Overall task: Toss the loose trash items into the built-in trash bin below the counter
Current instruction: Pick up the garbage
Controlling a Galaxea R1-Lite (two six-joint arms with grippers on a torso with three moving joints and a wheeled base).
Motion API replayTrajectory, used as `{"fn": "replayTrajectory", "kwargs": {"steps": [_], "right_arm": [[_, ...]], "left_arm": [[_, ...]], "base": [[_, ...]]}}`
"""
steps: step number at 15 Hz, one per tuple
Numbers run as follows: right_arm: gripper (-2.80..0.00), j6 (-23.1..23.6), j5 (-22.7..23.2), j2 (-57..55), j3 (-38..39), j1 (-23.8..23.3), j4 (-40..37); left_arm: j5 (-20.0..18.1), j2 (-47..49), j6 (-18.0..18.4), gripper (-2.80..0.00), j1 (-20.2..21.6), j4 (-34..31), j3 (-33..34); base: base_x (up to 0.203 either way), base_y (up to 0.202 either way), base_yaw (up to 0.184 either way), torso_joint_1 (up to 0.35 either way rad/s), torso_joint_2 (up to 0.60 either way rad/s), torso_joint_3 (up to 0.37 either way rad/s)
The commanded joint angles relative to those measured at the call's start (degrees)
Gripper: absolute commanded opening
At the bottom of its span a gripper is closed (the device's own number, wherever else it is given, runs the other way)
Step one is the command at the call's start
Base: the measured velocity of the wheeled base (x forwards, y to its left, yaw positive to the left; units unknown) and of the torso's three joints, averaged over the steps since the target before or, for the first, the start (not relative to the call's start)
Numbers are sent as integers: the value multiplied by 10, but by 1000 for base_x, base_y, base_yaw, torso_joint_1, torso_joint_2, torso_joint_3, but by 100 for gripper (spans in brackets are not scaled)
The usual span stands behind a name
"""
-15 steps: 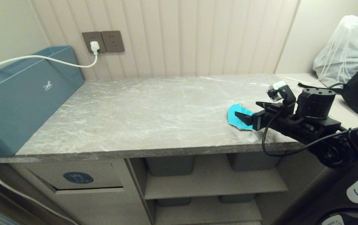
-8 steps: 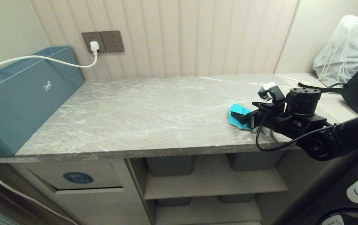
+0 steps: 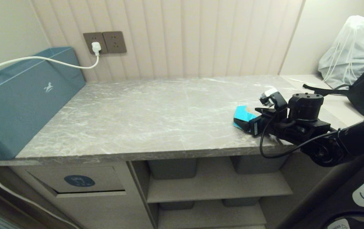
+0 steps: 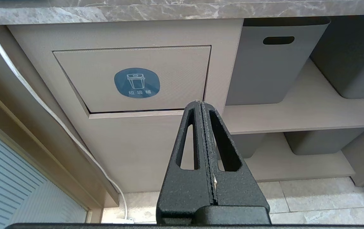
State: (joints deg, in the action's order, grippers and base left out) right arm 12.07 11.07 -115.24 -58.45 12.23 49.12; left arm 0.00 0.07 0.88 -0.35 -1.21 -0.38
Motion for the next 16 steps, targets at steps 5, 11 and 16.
{"fn": "replayTrajectory", "kwargs": {"steps": [5,11,16], "right_arm": [[-280,1,1,11,10,10,2],[-280,2,1,21,11,9,2],[-280,13,1,28,8,8,1]], "left_arm": [[0,0,0,-280,0,0,0],[0,0,0,-280,0,0,0],[0,0,0,-280,0,0,0]], "base": [[0,0,0,0,0,0],[0,0,0,0,0,0],[0,0,0,0,0,0]]}}
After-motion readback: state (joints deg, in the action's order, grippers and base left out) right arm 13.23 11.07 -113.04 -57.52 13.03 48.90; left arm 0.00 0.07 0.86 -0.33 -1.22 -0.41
